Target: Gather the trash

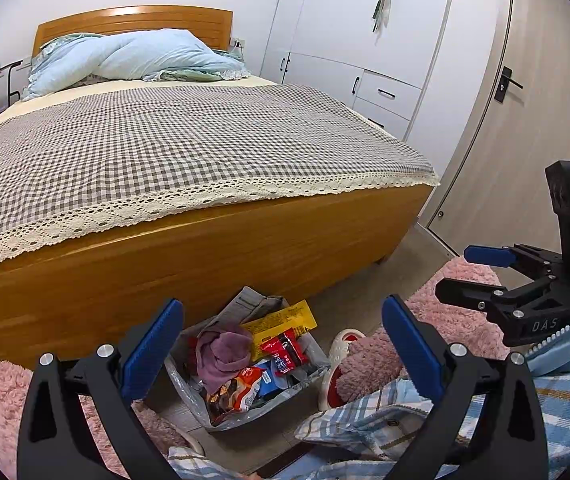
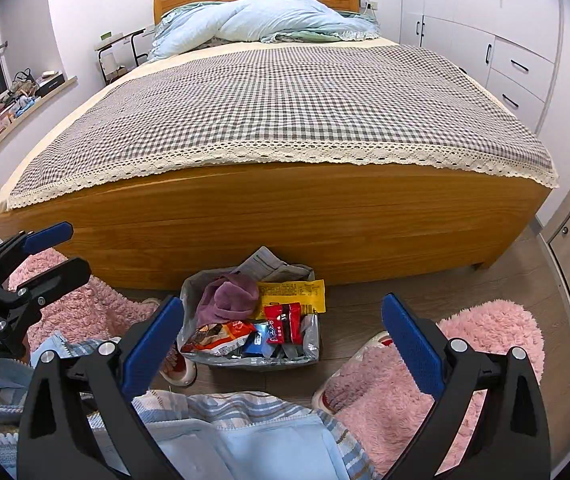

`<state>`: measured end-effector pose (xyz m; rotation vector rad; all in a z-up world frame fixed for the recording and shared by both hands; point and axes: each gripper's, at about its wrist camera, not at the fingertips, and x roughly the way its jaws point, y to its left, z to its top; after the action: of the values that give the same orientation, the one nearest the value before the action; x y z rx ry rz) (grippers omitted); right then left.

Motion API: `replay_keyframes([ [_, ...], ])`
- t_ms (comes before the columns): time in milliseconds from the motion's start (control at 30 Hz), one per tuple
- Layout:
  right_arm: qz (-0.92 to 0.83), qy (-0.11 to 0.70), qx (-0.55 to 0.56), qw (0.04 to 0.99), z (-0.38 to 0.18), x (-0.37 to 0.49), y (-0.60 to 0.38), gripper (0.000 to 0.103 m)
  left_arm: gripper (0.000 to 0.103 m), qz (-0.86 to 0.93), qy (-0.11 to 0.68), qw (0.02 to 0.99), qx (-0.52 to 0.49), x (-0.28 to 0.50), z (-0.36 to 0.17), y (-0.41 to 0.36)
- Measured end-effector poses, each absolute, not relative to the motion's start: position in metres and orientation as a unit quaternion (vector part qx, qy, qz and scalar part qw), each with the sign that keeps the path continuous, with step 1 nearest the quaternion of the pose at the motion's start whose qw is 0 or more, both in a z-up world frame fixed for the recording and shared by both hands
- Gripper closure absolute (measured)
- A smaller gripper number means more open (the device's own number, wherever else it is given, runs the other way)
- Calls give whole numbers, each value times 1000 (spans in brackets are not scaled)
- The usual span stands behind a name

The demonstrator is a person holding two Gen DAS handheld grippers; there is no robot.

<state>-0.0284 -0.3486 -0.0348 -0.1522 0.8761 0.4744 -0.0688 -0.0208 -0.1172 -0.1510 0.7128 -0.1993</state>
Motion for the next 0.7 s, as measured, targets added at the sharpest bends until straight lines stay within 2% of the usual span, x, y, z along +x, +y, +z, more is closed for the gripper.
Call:
replay_keyframes([
  [700,228,420,-73,875,-35,-29,-349,8,7,-96,349,929,-77,-69,-116,-21],
])
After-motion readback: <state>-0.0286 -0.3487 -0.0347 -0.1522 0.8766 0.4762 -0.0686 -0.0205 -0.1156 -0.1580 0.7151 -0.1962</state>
